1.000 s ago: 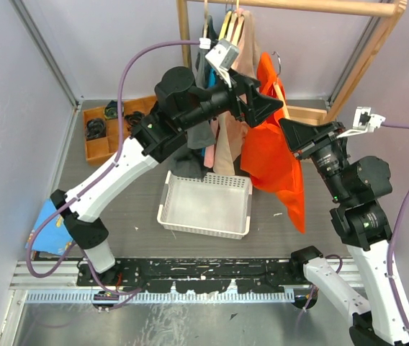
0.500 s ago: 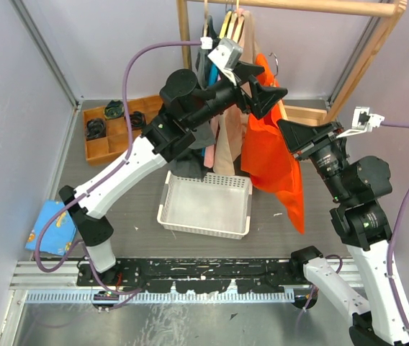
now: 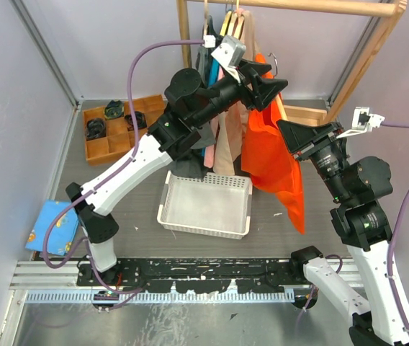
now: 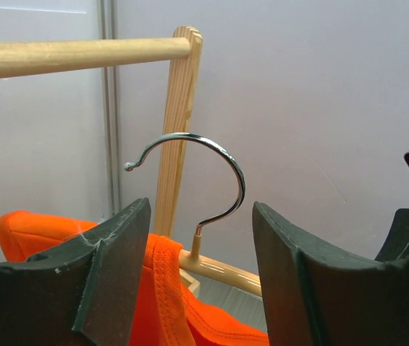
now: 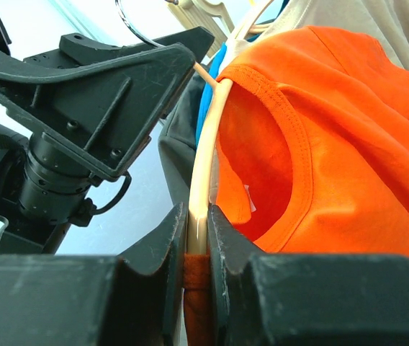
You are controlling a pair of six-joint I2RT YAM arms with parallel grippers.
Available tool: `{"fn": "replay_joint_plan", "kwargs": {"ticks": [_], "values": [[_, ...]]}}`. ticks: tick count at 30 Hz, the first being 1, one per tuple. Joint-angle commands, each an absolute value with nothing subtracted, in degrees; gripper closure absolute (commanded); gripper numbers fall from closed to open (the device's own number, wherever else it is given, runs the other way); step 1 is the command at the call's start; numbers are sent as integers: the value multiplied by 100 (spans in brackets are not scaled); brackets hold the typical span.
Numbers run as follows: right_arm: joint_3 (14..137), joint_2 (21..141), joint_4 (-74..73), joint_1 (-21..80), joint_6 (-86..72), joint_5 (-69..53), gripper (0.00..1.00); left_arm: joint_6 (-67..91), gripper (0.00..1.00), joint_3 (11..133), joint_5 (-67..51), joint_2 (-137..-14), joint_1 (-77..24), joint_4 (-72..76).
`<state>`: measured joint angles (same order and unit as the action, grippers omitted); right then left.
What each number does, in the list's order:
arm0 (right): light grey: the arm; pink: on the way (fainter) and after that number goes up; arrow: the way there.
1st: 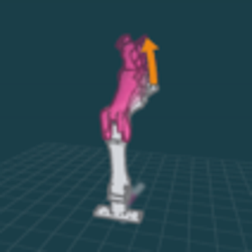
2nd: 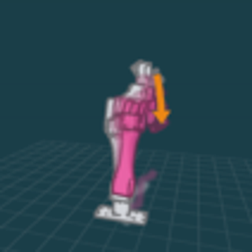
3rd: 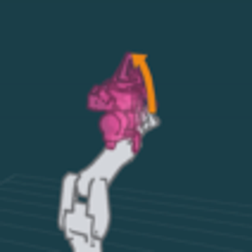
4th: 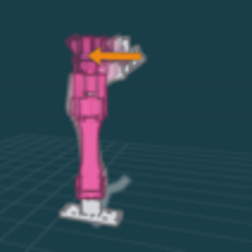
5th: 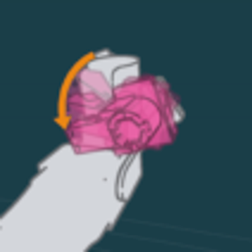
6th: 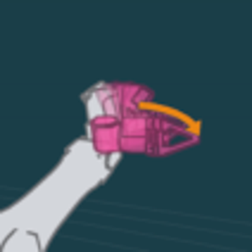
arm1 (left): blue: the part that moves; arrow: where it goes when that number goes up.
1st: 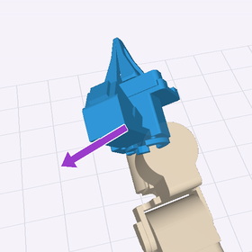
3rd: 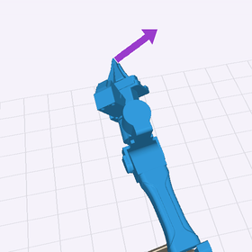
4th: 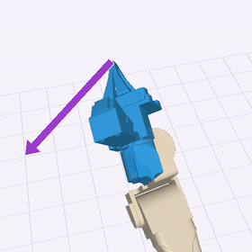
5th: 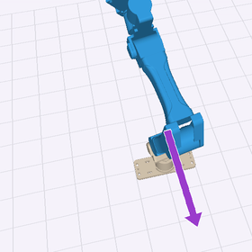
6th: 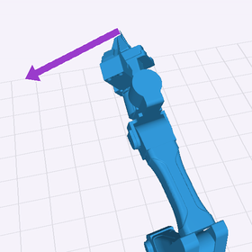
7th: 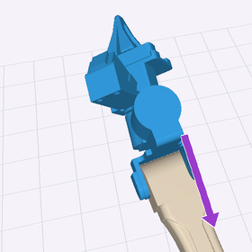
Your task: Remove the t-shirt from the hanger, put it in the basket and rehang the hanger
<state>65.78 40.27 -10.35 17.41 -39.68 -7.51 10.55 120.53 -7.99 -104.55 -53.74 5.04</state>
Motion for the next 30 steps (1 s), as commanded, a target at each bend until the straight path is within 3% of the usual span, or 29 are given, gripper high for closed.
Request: {"fn": "replay_joint_plan", "kwargs": {"ticks": [1,20,30], "values": [[6731,3982,-391,1729,-4030,-848,99,1030,36,12251,-762,-10587,-5374,729],[6677,3980,-624,1728,-4069,-756,99,1261,40,12210,-762,-10452,-5371,1120],[6669,4017,-643,1729,-4078,-745,100,1518,60,12360,-843,-10552,-5379,1195]]}}
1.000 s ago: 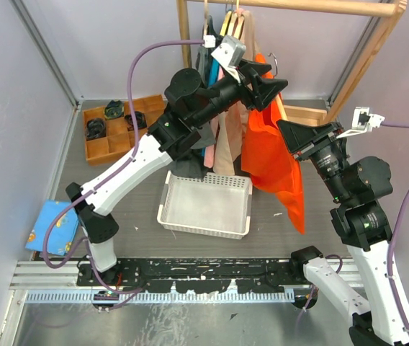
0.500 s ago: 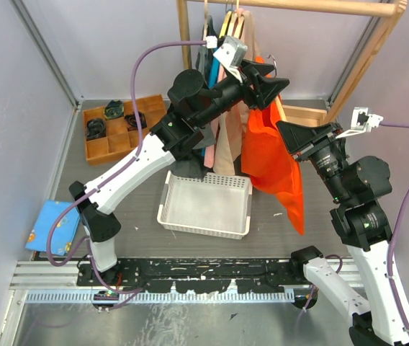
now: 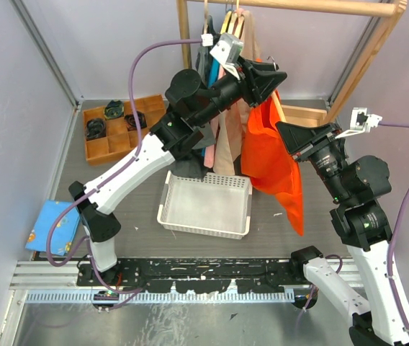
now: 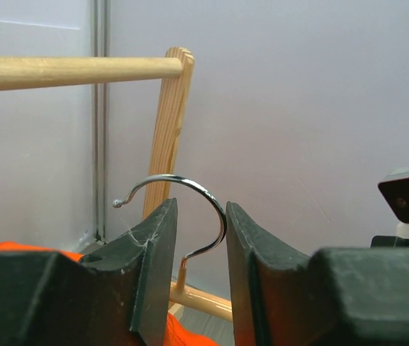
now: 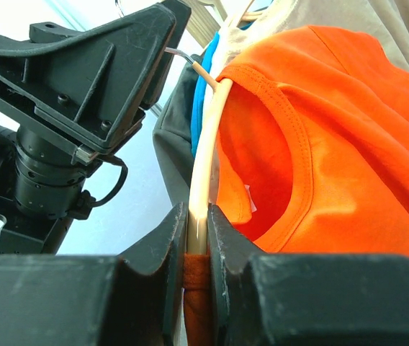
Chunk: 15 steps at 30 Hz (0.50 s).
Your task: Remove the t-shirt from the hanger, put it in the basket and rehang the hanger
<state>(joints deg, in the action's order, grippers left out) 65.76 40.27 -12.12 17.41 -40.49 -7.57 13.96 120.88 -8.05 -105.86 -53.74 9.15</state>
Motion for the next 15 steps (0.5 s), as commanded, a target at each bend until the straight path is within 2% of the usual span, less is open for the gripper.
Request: {"fn": "replay_joint_plan", "kwargs": {"ticks": [1,7,12,14,15], "values": [[6666,4024,-644,1730,-4071,-753,100,1534,62,12381,-844,-10564,-5380,1195],[6639,4061,-643,1723,-4095,-806,99,1622,70,12483,-844,-10630,-5379,1213],[6610,4052,-652,1728,-4113,-809,99,1702,88,12537,-861,-10652,-5373,1192],[6616,4054,-650,1731,-4113,-813,99,1728,99,12577,-855,-10659,-5379,1151],[6622,4060,-650,1724,-4110,-821,99,1743,100,12591,-828,-10654,-5375,1106]]}}
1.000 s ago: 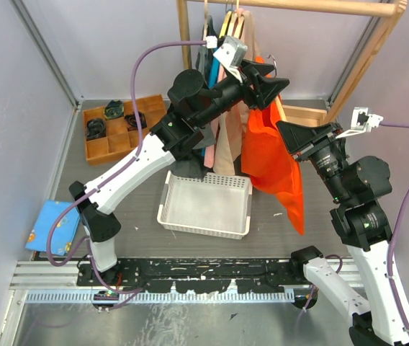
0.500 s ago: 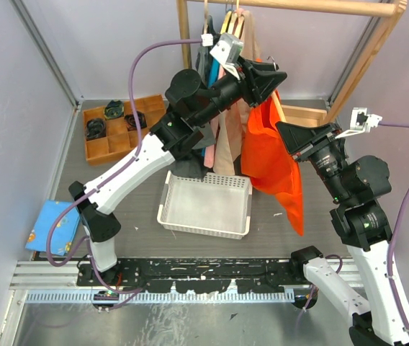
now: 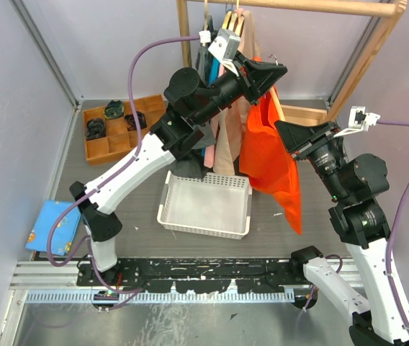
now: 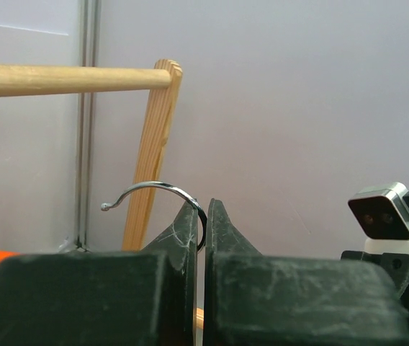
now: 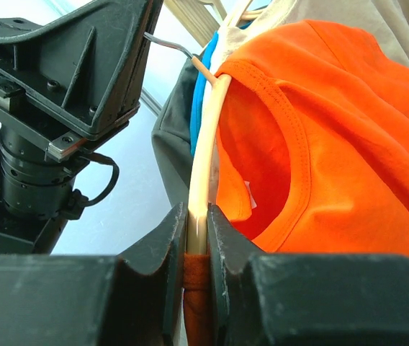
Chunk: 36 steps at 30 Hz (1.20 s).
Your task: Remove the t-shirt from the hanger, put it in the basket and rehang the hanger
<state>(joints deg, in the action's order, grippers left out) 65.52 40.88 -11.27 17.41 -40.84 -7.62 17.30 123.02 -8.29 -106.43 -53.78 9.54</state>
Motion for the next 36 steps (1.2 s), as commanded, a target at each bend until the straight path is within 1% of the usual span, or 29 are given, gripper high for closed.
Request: {"fn": "replay_joint_plan", "kwargs": {"ticks": [1,3,7,11,12,16,21,30,36], "values": [[6619,4065,-653,1729,-4117,-837,99,1767,100,12623,-781,-10655,-5374,1055],[6635,4069,-691,1728,-4132,-845,91,1792,100,12645,-657,-10640,-5379,957],[6656,4063,-763,1725,-4139,-887,68,1793,100,12812,-253,-10656,-5374,551],[6714,4022,-973,1725,-4069,-876,53,1737,100,13153,34,-10766,-5353,175],[6748,4005,-1066,1723,-4037,-857,52,1726,100,13265,97,-10816,-5335,88],[6804,3903,-1484,1729,-3903,-730,47,1722,100,13832,175,-11073,-5243,-240],[6847,3702,-2094,1725,-3754,-684,46,1785,100,14318,226,-11362,-5146,-494],[6820,3240,-2960,1727,-3699,-695,46,1853,100,14551,273,-11531,-4987,-529],[6594,3013,-3348,1725,-3703,-685,46,1910,100,14575,287,-11512,-4965,-536]]}}
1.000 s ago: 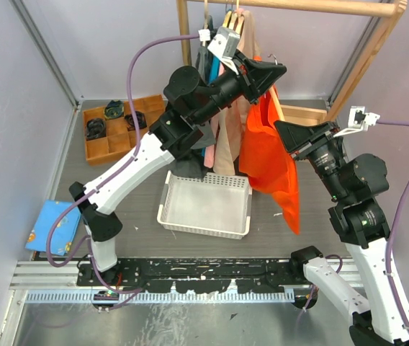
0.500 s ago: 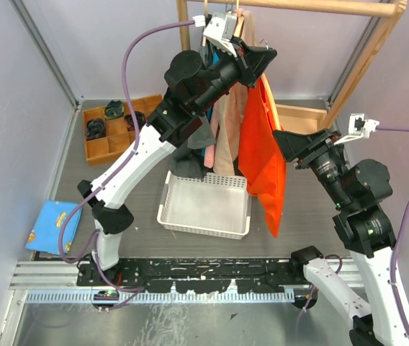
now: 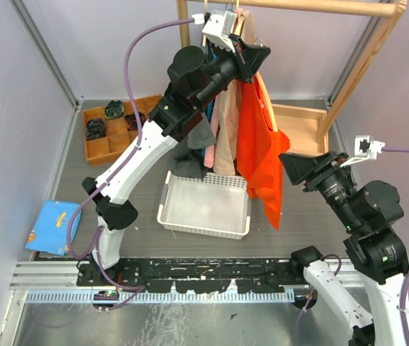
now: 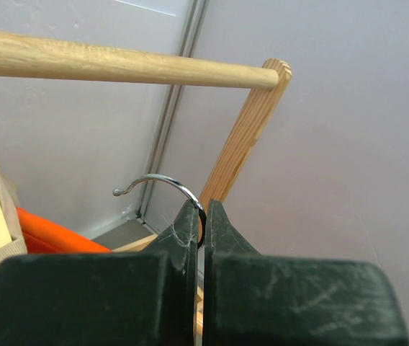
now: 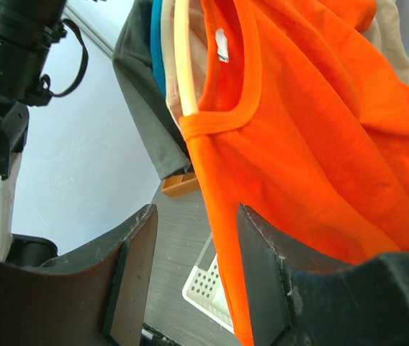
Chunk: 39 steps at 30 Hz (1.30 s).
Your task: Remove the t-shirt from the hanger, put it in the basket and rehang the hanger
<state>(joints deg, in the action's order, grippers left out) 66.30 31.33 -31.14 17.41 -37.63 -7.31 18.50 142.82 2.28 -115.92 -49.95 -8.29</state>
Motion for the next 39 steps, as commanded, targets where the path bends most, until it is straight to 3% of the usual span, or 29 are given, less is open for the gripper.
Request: {"fn": "replay_joint_plan", "kwargs": {"ticks": [1,9,15,18,25,39], "values": [[6566,3002,-3409,1724,-3700,-688,46,1927,100,14561,278,-11495,-4962,-536],[6397,3015,-3742,1729,-3639,-794,48,2019,100,14477,239,-11399,-4961,-501],[6285,2978,-3951,1729,-3602,-844,59,2000,100,14511,334,-11365,-4959,-475],[6220,2917,-4009,1731,-3605,-857,68,1987,100,14557,405,-11367,-4963,-474],[6164,2788,-4257,1727,-3703,-844,98,2003,100,14712,524,-11391,-4943,-459],[5814,2594,-4878,1724,-3945,-773,99,2477,100,14807,1068,-11322,-4878,-264]]}}
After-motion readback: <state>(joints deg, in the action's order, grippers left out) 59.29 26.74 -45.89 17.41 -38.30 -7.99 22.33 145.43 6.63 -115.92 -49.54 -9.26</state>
